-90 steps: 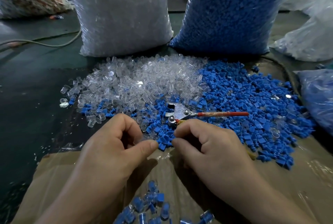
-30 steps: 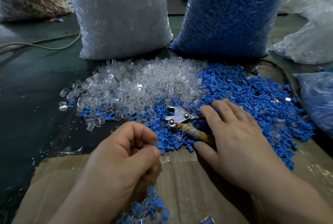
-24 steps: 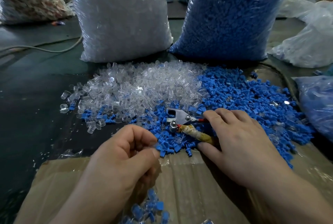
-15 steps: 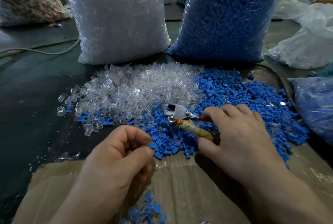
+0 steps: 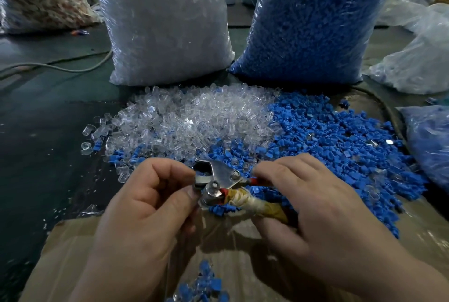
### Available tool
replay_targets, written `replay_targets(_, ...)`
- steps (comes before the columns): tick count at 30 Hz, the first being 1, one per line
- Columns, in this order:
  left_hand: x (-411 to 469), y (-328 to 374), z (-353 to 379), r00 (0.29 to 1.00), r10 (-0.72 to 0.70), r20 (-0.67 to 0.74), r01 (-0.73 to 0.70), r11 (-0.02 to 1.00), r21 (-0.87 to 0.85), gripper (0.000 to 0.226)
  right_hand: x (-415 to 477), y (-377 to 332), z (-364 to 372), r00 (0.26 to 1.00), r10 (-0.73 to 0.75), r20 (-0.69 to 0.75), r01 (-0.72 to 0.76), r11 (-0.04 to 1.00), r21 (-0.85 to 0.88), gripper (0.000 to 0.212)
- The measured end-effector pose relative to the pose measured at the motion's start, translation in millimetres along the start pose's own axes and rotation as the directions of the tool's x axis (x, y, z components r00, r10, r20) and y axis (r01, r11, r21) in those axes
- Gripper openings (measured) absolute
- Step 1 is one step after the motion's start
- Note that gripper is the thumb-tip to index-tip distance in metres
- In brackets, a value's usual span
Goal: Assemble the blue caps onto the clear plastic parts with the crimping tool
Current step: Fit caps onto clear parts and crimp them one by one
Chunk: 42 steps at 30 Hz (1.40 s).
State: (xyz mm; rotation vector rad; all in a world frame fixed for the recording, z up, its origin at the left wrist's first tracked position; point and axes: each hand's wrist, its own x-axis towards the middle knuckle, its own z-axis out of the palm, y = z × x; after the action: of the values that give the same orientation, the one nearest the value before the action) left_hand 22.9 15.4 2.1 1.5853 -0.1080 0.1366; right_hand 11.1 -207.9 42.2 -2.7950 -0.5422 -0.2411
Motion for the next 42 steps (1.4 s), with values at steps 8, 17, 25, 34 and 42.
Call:
replay_targets(8, -3.1, -1.5, -4.7, 0.995, 0.081, 0.057, -0.086, 0.991, 0.101, 0.05, -0.5, -0.4, -1.2, 0.998, -0.063, 0.011, 0.064, 0.997, -0.046, 0.054)
replay_targets(17, -3.2, -0.4, -4.6, 0.993, 0.113, 0.025, -0.116, 0.986, 0.123, 0.053, -0.7, -4.1, -4.9, 0.994, -0.089, -0.059, 0.088, 0.996, -0.013, 0.044)
replay_targets(25, -3.9, -0.2, -3.2, 0.993, 0.109, 0.035, -0.113, 0.987, 0.115, 0.045, -2.1, -3.9, -3.6, 0.996, -0.07, -0.062, 0.07, 0.998, 0.004, 0.045)
replay_targets(34, -5.5, -4.8, -2.3, 0.994, 0.104, -0.018, -0.104, 0.994, 0.039, 0.051, -4.2, 0.0, -2.1, 0.997, -0.066, -0.048, 0.066, 0.998, -0.003, 0.052)
replay_targets(42, -6.4, 1.8, -2.6, 0.995, 0.092, 0.034, -0.094, 0.993, 0.07, 0.05, -4.1, -2.0, -5.3, 0.998, -0.058, -0.039, 0.059, 0.998, 0.038, 0.048)
